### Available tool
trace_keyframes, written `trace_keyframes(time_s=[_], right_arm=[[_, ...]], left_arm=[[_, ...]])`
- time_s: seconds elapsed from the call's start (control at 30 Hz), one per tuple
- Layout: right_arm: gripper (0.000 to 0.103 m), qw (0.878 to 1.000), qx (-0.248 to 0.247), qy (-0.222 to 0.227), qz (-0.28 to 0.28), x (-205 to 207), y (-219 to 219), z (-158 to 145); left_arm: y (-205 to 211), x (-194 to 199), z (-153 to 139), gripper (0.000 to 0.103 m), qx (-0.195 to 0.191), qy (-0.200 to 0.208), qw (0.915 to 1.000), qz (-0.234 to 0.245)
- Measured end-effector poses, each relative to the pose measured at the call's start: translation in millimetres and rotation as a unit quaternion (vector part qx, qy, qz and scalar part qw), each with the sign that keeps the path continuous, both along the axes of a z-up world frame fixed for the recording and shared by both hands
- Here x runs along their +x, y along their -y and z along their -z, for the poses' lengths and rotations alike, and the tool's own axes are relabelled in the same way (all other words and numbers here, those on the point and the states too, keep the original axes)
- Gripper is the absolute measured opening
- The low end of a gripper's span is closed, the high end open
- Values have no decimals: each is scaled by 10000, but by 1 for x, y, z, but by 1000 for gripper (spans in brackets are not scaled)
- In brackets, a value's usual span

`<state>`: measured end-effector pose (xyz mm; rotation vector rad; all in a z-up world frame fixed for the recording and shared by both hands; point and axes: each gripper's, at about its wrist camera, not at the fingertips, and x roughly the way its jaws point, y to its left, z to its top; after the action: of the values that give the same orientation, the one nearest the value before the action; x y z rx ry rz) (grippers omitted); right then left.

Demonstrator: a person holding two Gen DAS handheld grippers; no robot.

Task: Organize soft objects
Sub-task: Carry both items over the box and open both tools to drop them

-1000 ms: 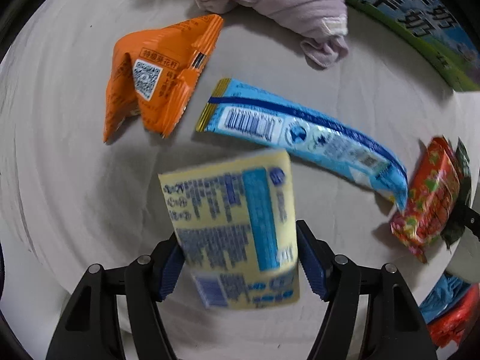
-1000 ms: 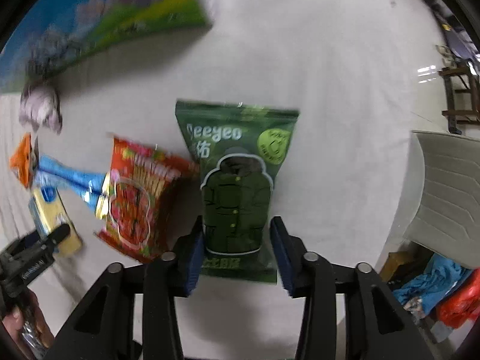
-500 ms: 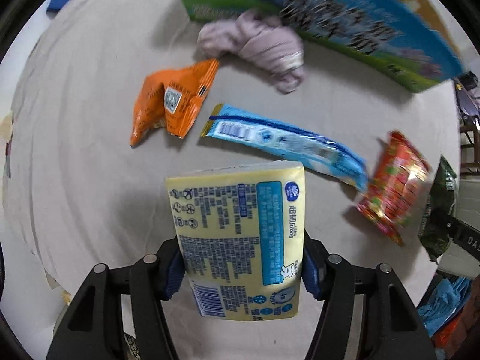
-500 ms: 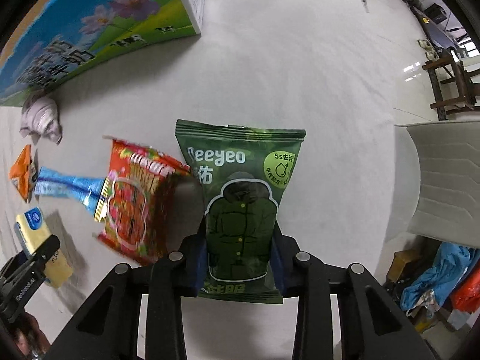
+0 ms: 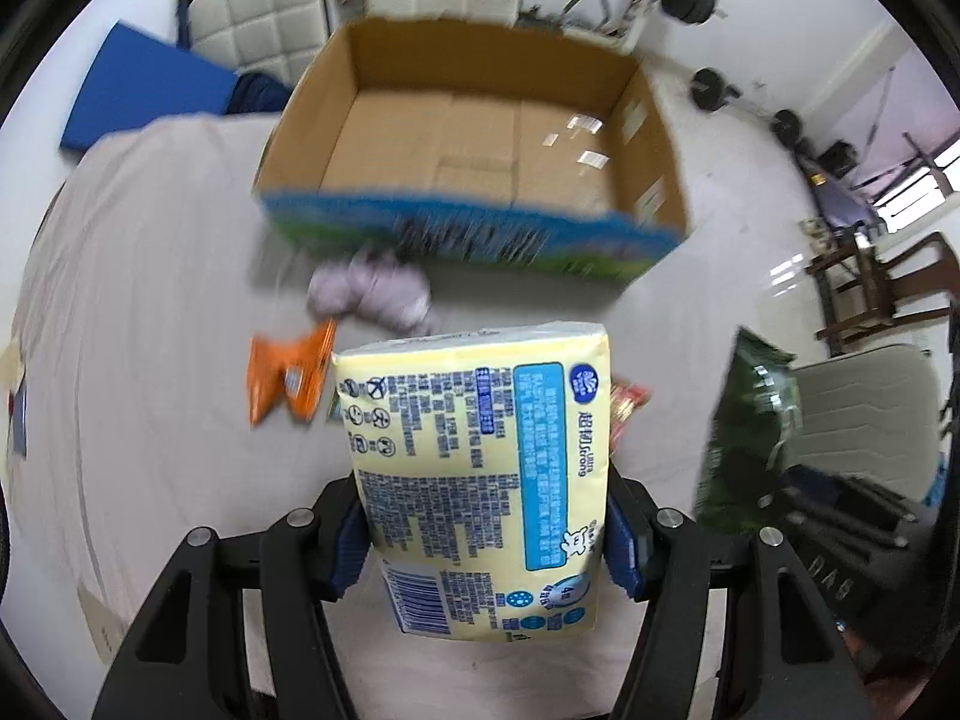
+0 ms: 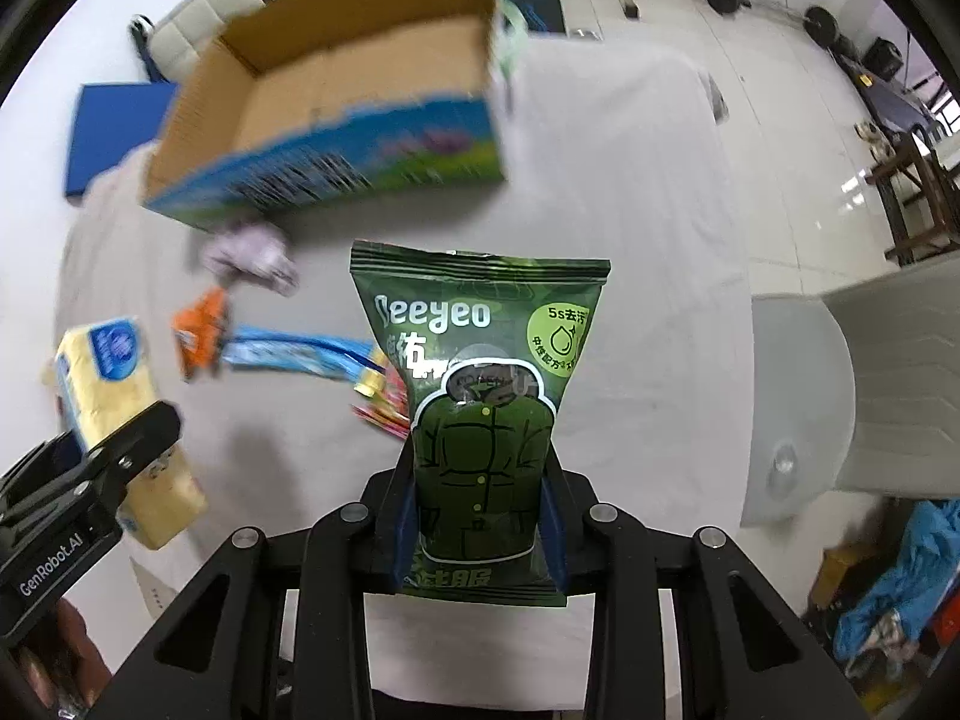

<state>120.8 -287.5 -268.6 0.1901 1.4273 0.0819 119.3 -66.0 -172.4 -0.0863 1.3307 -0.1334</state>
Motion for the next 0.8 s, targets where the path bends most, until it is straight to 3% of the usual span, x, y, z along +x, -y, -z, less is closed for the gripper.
trace_keyframes(time_s=[0.2, 0.33, 0.53, 0.8], right_arm=[[35, 9985, 244, 487, 62, 41, -16, -54], [35, 9971, 286, 693, 139, 90, -27, -67], [35, 9974, 192, 650, 242, 167, -37, -46], [35, 9989, 52, 362, 303, 264, -53, 23]], left_arm=[[-5, 75, -26, 60, -296, 215, 9989, 292], [-12, 136, -31, 60, -318, 199, 9985, 404], [-17, 230, 4, 60, -301, -245, 9977, 564], [-1, 318, 78, 61, -412, -1023, 9908, 787]])
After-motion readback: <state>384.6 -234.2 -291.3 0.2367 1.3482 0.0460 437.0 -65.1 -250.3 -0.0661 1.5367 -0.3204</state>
